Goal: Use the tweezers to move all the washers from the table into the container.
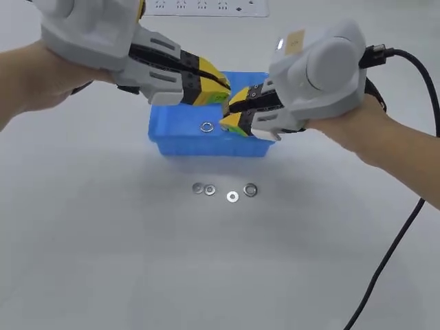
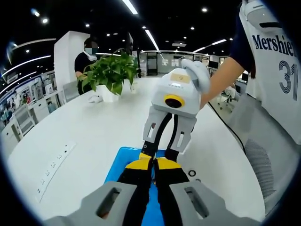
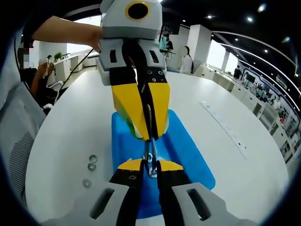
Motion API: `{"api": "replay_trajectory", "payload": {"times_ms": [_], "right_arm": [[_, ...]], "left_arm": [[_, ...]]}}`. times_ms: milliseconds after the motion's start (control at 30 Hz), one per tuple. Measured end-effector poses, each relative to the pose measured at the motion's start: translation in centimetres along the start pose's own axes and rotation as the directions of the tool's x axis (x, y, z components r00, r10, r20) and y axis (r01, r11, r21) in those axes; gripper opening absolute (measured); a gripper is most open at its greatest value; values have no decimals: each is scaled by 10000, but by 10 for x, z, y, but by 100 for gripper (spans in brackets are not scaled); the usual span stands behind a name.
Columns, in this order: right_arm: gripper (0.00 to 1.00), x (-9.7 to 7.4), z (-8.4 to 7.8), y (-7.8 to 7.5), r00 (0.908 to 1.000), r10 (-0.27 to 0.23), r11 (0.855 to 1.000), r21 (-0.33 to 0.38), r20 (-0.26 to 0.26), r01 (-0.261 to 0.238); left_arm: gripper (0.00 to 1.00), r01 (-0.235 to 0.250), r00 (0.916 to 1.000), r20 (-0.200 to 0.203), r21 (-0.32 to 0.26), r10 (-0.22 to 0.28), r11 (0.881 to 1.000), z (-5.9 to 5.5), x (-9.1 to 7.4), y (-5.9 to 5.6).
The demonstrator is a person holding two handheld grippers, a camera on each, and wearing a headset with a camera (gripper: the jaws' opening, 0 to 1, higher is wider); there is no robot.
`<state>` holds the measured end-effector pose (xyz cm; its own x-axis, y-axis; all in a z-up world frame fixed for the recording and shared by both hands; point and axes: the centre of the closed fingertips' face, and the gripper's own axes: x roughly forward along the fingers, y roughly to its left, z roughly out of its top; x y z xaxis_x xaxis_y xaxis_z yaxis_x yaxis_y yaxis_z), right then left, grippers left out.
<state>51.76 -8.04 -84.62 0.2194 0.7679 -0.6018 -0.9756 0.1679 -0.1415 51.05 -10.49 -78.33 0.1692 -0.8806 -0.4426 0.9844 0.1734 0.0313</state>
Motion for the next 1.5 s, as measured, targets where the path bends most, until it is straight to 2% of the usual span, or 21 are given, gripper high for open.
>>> {"api": "replay_trajectory", "payload": {"times_ms": [200, 367, 567, 667, 800, 933, 1133, 1333, 1500], "right_arm": [[12, -11, 13, -1, 9996, -215, 9997, -77, 196, 217], [12, -24, 26, 4, 9986, -224, 9995, -193, 489, 234], [12, -38, 42, 17, 9967, -124, 9990, -412, 798, 157], [12, -43, 50, 24, 9960, -86, 9985, -535, 885, 134], [12, -50, 61, 39, 9950, 70, 9965, -833, 992, 13], [12, -55, 65, 56, 9947, 301, 9938, -1099, 982, -192], [12, -66, 63, 76, 9942, 545, 9902, -1333, 924, -419], [12, -71, 51, 96, 9941, 711, 9911, -1180, 822, -611], [12, -71, 35, 112, 9939, 950, 9905, -1054, 567, -887]], "left_arm": [[6, -158, 9997, 182, 288, 153, 9995, 14, -8, -3], [6, -136, 9994, 320, 564, 118, 9983, 28, -18, -10], [6, -94, 9994, 345, 1028, 59, 9947, 47, -31, -30], [6, -121, 9996, 255, 1226, 90, 9924, 52, -36, -38], [6, -174, 9997, 210, 1481, 144, 9888, 60, -45, -56], [6, -91, 9998, 183, 1563, 63, 9877, 63, -51, -72], [6, 61, 9990, 420, 1379, -120, 9904, 66, -52, -94], [6, 285, 9985, 438, 1175, -339, 9927, 62, -44, -112], [6, 492, 9977, 419, 847, -529, 9952, 53, -33, -127]]}}
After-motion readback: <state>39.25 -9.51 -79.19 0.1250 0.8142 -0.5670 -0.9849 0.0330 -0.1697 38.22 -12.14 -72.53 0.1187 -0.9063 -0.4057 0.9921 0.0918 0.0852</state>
